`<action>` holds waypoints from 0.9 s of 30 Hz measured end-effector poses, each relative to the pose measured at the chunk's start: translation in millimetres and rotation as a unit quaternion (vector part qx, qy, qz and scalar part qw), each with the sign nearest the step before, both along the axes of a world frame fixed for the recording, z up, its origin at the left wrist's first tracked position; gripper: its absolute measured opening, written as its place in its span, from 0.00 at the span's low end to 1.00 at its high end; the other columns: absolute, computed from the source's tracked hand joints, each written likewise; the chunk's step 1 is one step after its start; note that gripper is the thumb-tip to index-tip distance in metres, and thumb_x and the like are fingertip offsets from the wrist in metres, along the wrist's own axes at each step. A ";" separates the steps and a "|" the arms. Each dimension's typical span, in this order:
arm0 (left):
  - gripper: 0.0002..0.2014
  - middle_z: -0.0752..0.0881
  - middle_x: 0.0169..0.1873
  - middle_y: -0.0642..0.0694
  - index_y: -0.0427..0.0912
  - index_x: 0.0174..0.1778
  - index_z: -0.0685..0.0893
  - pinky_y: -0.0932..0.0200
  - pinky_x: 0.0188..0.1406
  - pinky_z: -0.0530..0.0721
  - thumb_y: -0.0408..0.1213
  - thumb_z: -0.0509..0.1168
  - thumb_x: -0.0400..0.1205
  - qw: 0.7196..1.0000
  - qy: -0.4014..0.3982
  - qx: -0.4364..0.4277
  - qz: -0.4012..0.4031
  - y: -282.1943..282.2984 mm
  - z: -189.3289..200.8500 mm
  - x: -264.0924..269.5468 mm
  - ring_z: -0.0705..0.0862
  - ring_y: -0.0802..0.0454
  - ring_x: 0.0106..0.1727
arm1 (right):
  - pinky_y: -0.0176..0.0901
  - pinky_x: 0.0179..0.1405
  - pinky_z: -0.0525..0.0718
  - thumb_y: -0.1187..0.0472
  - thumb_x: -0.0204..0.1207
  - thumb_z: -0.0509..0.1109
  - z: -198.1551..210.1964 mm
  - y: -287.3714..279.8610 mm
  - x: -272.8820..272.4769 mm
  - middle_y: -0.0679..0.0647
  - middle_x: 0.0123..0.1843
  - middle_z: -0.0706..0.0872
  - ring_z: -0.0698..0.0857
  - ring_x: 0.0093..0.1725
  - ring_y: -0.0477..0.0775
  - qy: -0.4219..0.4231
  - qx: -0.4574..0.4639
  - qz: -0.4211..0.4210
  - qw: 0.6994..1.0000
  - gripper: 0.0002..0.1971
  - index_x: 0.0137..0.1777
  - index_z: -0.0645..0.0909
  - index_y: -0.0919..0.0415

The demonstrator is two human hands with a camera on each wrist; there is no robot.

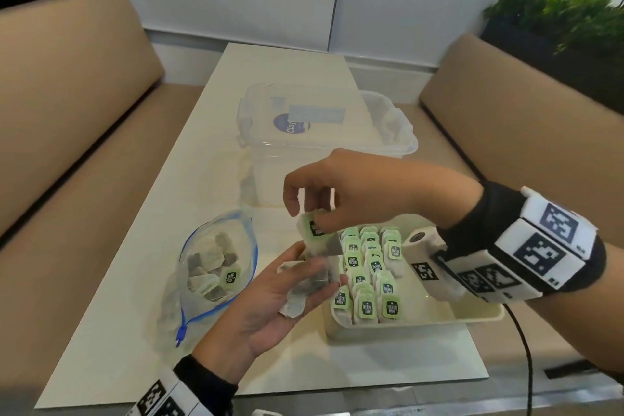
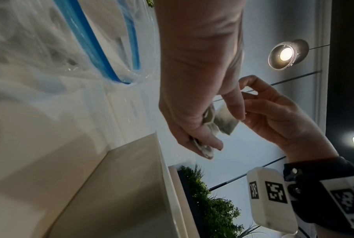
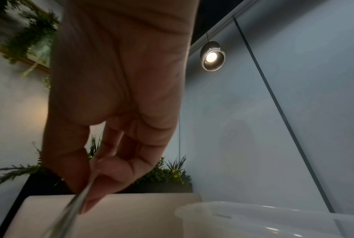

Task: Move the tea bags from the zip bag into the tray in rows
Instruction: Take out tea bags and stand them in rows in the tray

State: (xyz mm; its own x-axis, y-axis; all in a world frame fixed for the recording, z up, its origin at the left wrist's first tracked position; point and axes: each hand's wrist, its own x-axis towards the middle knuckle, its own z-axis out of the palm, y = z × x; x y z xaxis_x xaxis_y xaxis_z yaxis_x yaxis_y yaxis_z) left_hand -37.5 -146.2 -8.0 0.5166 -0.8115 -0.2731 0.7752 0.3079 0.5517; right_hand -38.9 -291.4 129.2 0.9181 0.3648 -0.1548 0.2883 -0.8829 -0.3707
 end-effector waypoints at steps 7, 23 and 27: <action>0.13 0.87 0.51 0.31 0.36 0.41 0.91 0.55 0.40 0.90 0.26 0.79 0.62 0.999 -0.004 0.026 0.026 -0.9 1.0 -2.2 0.89 0.33 0.48 | 0.27 0.33 0.77 0.65 0.69 0.70 -5.5 13.5 -1.8 0.42 0.32 0.83 0.79 0.30 0.37 -0.108 -0.025 0.042 0.993 0.06 0.41 0.83 0.53; 0.30 0.89 0.48 0.32 0.37 0.44 0.91 0.58 0.38 0.90 0.35 0.88 0.45 0.999 0.034 0.001 0.039 -4.3 -2.3 -1.0 0.89 0.33 0.48 | 0.23 0.36 0.75 0.66 0.72 0.68 3.2 11.4 0.2 0.39 0.36 0.85 0.79 0.31 0.32 -0.037 -0.061 0.028 0.997 0.10 0.45 0.87 0.51; 0.15 0.88 0.44 0.33 0.34 0.41 0.90 0.57 0.38 0.90 0.32 0.82 0.59 0.999 0.031 0.023 0.030 -6.6 -5.8 0.2 0.90 0.35 0.44 | 0.18 0.38 0.74 0.67 0.72 0.71 2.6 1.8 -3.0 0.35 0.33 0.82 0.80 0.34 0.29 -0.031 -0.011 0.023 0.999 0.07 0.43 0.87 0.54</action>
